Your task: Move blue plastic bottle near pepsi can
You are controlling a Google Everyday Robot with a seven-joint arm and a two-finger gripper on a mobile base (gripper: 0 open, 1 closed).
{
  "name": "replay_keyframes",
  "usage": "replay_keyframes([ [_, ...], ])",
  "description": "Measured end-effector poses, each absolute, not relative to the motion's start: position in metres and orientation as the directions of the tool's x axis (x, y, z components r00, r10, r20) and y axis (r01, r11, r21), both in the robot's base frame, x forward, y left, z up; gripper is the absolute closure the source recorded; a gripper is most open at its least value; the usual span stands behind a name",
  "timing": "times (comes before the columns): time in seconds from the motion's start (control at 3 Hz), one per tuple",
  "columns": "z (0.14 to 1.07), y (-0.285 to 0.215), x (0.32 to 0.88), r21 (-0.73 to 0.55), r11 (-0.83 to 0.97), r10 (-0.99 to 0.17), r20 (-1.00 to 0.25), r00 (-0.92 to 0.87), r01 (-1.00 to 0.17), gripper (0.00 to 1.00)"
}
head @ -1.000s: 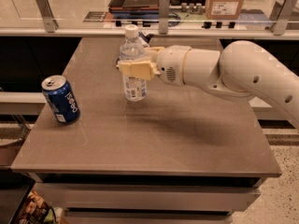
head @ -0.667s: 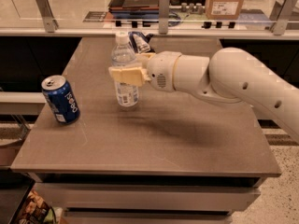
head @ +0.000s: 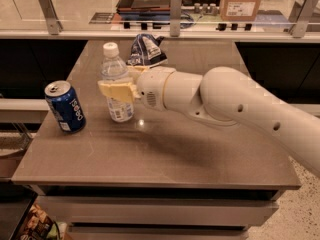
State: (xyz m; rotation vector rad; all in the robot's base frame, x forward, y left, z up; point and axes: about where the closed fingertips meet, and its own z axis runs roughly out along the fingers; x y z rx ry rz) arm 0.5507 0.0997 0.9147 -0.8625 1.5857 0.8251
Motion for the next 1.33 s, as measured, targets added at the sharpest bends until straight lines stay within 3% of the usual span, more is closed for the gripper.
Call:
replay_keyframes([
  [0.33,0.9105,0.1081,0.5462,0.069,0.501,-0.101,-0.985,-0.137,-0.862,1.0],
  [0.67,0.9126,0.1081,0.5462,0.069,0.501,-0.101,-0.985,-0.137,-0.863,0.83],
  [1.33,0.9129,0.1083,0.5461,0.069,0.501,-0.101,-0.985,-0.137,-0.863,0.36],
])
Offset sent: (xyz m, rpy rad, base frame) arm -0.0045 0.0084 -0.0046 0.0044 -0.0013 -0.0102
